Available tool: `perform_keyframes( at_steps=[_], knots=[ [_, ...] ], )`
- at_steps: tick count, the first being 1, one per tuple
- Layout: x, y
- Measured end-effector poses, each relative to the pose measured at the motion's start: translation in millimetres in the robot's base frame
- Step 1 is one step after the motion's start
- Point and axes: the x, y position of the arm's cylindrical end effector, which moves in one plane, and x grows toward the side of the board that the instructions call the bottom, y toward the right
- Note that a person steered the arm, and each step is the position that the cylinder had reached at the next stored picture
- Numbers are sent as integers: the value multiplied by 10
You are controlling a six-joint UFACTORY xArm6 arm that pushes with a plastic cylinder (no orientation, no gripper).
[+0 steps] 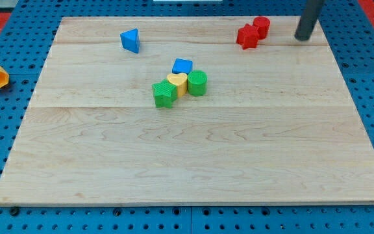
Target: Move the red star into the center
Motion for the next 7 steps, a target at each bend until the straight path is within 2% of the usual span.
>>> perform_keyframes(
  at_steps=[1,2,3,4,5,6,7],
  knots=[
    [-269,-532],
    [-2,-1666],
    [334,-1890],
    [-8,-1558],
    [-19,-970],
    [279,-542],
    [379,-812]
  ],
)
